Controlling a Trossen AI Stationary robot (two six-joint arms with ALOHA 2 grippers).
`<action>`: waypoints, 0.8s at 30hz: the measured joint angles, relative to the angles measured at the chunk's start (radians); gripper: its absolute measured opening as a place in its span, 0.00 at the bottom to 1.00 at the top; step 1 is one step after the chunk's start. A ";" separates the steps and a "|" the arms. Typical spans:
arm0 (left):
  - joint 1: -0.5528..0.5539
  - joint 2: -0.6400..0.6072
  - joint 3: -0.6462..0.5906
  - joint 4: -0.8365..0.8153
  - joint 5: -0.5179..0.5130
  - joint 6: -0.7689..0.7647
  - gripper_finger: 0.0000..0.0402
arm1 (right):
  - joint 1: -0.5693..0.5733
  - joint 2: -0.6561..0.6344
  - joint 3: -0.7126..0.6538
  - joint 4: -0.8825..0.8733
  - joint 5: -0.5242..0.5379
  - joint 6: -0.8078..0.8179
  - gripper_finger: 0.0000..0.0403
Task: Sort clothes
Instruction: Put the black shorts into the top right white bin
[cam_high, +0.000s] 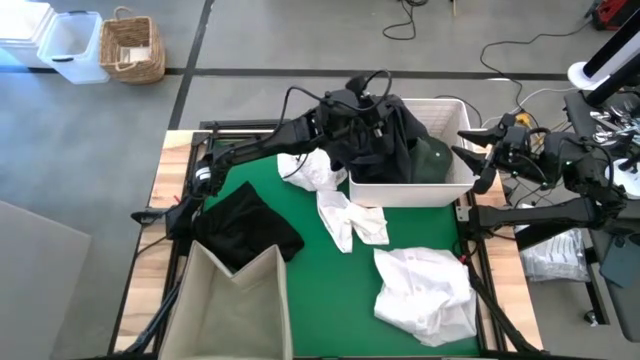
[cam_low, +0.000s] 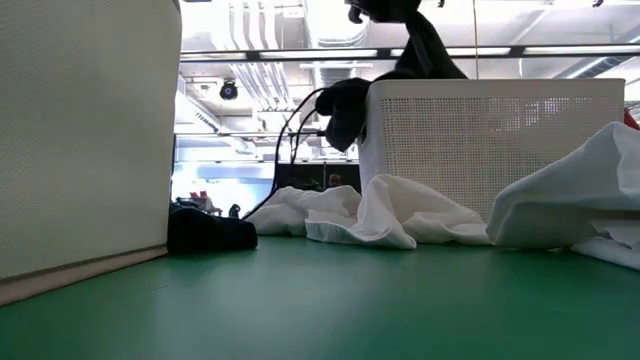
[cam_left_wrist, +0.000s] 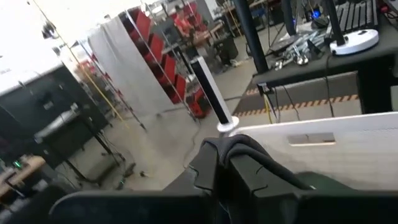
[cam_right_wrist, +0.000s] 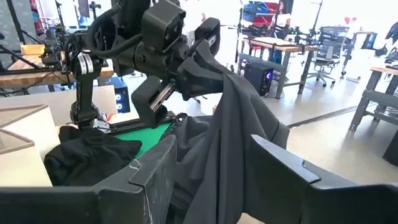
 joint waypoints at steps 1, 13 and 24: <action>0.000 0.000 0.000 -0.012 0.000 -0.015 0.00 | 0.000 0.000 -0.001 0.000 0.000 0.000 0.48; 0.000 0.000 0.000 -0.123 0.000 -0.114 0.00 | 0.000 0.000 -0.002 0.000 0.000 0.000 0.48; 0.000 0.000 0.000 -0.199 0.001 -0.154 0.04 | 0.000 0.000 -0.002 0.000 0.000 0.000 0.48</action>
